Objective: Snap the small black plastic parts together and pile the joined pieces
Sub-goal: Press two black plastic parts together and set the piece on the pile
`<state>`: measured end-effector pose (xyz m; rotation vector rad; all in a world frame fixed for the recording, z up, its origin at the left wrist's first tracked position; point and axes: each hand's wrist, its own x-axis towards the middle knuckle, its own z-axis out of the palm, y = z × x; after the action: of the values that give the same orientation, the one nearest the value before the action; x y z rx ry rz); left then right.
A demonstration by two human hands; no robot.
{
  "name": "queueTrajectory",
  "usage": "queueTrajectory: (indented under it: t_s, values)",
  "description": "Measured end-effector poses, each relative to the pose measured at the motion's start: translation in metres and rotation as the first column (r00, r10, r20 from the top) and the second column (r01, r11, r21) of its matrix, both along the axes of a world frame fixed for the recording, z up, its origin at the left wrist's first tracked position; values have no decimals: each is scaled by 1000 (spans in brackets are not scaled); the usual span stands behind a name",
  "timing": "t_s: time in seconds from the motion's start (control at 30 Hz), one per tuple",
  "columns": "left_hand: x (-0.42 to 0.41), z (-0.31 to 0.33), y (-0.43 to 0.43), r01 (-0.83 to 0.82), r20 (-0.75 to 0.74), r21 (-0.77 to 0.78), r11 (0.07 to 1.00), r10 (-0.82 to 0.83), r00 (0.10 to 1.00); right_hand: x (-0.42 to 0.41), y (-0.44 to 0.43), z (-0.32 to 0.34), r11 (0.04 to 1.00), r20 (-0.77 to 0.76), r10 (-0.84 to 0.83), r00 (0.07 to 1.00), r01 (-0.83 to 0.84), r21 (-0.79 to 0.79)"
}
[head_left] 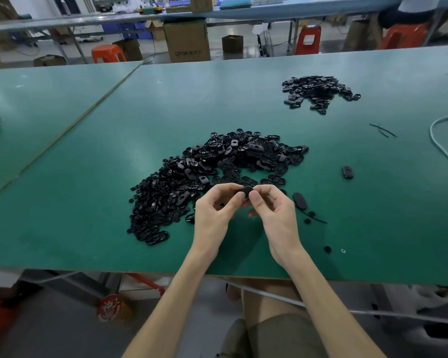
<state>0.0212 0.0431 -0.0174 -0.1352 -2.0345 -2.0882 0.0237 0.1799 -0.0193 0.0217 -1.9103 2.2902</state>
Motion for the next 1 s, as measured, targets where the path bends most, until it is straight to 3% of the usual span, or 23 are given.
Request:
queueTrajectory:
  t_s: [0.57, 0.87, 1.0]
  values:
    - [1, 2, 1, -51, 28, 144, 988, 47, 998, 3, 0, 1, 995, 19, 60, 998, -61, 79]
    - [-1, -1, 0, -96, 0, 88, 991, 97, 995, 3, -3, -3, 971, 12, 136, 991, -136, 197]
    - [1, -1, 1, -56, -12, 75, 996, 57, 998, 2, -3, -2, 989, 0, 73, 997, -72, 131]
